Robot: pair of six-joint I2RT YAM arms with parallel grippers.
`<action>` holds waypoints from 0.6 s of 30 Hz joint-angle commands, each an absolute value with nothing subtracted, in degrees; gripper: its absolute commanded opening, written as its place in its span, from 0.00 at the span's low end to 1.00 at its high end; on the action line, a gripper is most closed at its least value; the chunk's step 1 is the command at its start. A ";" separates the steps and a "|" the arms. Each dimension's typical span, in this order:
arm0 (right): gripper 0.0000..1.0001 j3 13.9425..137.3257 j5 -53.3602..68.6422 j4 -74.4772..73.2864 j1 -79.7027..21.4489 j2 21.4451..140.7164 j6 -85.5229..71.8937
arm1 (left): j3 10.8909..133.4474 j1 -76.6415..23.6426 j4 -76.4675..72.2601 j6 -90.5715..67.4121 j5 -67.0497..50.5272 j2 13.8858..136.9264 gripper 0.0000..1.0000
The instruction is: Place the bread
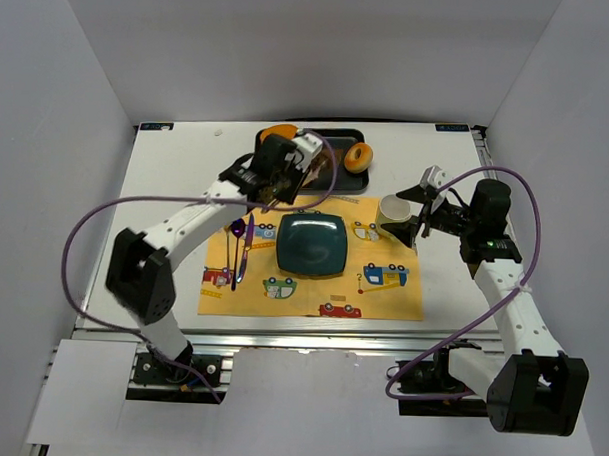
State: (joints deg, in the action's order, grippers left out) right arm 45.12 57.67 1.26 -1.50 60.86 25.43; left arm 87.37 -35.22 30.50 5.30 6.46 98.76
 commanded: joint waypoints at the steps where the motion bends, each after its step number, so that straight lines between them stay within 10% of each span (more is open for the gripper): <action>1: 0.89 45.70 59.32 1.32 -1.05 59.68 25.93 | 77.90 -35.24 28.04 0.99 -0.51 86.33 0.00; 18: 0.90 46.84 60.21 1.06 -1.05 61.44 25.66 | 51.68 -38.76 29.18 -7.65 -5.27 67.59 0.03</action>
State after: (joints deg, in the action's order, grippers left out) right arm 45.12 58.94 0.99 -1.23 61.52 25.87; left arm 52.71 -37.78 30.00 -6.59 -3.90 67.44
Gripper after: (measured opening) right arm 0.896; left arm 0.403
